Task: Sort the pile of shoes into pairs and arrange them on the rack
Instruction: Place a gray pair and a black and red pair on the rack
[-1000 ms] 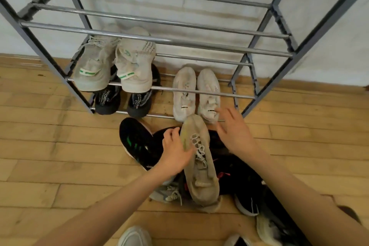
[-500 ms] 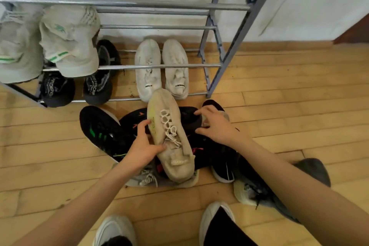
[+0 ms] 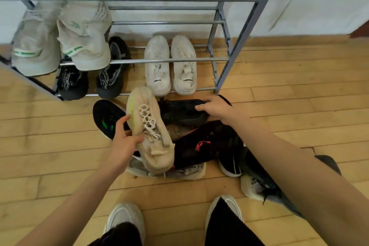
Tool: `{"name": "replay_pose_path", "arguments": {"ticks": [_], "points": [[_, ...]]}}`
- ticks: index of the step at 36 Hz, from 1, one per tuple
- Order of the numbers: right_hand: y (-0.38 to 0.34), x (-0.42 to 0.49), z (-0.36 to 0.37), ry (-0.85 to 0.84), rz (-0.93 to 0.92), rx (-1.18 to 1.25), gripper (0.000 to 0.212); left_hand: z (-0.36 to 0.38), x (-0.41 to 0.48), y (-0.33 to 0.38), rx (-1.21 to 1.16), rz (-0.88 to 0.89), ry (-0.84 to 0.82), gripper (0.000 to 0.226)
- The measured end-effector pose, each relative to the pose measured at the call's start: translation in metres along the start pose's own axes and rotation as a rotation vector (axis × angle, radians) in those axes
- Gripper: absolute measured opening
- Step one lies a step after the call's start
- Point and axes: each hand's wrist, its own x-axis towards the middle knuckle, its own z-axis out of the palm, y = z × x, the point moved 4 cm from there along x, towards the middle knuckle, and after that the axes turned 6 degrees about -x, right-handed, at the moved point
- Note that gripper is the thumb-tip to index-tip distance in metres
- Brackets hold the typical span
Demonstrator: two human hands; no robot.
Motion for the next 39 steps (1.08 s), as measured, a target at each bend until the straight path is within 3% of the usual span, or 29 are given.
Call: {"name": "replay_pose_path", "arguments": {"ticks": [6,9,13,16,19,25,30,35,39], "points": [[0.003,-0.009,-0.003,0.020,-0.021,0.145,0.043,-0.038,0.008,-0.011,0.026,-0.026,0.094,0.070],[0.010,-0.012,-0.009,0.115,0.055,0.180,0.049,-0.041,0.008,-0.015,0.008,-0.037,0.085,0.065],[0.012,-0.025,-0.027,0.242,0.097,0.278,0.026,-0.039,0.010,-0.016,0.106,-0.017,0.107,0.061],[0.017,-0.039,-0.031,0.290,0.045,0.294,0.021,-0.033,0.002,-0.004,0.502,0.185,0.179,0.056],[0.028,-0.049,-0.025,0.292,0.048,0.384,0.026,-0.015,-0.009,0.018,0.722,0.543,0.181,0.046],[0.041,-0.059,-0.035,0.374,0.071,0.485,0.024,0.054,-0.022,0.019,1.133,0.805,-0.243,0.035],[0.051,-0.066,-0.052,0.388,0.081,0.583,0.024,0.087,-0.020,0.001,1.430,0.736,-0.325,0.048],[0.080,-0.069,-0.073,0.403,0.147,0.607,0.025,0.098,-0.011,-0.010,1.528,0.568,-0.367,0.063],[0.100,-0.070,-0.075,0.387,0.201,0.628,0.026,0.102,-0.009,-0.004,1.503,0.505,-0.366,0.047]]}}
